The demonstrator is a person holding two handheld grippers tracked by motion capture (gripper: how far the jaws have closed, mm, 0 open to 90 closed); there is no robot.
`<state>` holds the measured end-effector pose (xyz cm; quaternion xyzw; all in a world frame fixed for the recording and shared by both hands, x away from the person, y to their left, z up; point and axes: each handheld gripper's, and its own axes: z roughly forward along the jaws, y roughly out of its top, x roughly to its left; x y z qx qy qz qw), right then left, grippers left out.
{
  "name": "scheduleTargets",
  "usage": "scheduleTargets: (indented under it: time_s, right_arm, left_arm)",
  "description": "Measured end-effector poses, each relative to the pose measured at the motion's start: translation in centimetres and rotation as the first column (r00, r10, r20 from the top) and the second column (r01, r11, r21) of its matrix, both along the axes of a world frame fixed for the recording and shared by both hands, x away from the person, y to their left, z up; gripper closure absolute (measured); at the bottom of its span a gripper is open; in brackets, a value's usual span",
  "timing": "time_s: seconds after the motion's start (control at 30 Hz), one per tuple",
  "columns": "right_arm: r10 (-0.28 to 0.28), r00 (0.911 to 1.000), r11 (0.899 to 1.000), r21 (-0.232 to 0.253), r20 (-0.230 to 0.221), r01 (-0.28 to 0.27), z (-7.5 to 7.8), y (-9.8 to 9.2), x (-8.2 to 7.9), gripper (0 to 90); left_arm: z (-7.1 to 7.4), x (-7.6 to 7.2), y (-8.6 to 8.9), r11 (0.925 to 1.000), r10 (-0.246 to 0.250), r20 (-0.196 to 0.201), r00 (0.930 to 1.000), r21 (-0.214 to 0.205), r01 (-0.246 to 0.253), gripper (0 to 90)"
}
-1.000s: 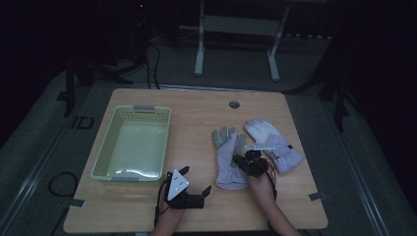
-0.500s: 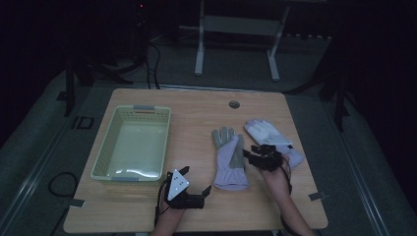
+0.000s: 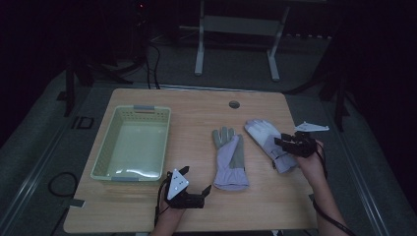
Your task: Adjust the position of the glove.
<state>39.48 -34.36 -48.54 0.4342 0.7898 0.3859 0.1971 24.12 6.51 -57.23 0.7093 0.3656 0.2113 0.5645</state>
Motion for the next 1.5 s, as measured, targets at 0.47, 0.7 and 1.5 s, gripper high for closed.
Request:
scheduleTargets:
  time_s: [0.47,0.7,1.5]
  right_arm:
    - [0.044,0.9904,0.996,-0.07,-0.131,-0.053,-4.9,-0.9,3.6,53.2]
    - [0.045,0.9875,0.999,-0.002,-0.151,-0.046,-5.6,-1.5,3.7,58.4]
    - [-0.14,0.9832,0.986,0.069,-0.117,0.148,-2.6,-1.1,-0.2,79.5]
  left_arm:
    - [0.0,0.0,0.0,1.0,0.0,-0.002,1.0,-0.005,0.0,0.2]
    - [0.0,0.0,0.0,1.0,0.002,0.0,1.0,-0.001,-0.002,0.2]
    - [0.0,0.0,0.0,1.0,0.008,-0.003,1.0,-0.002,-0.008,0.3]
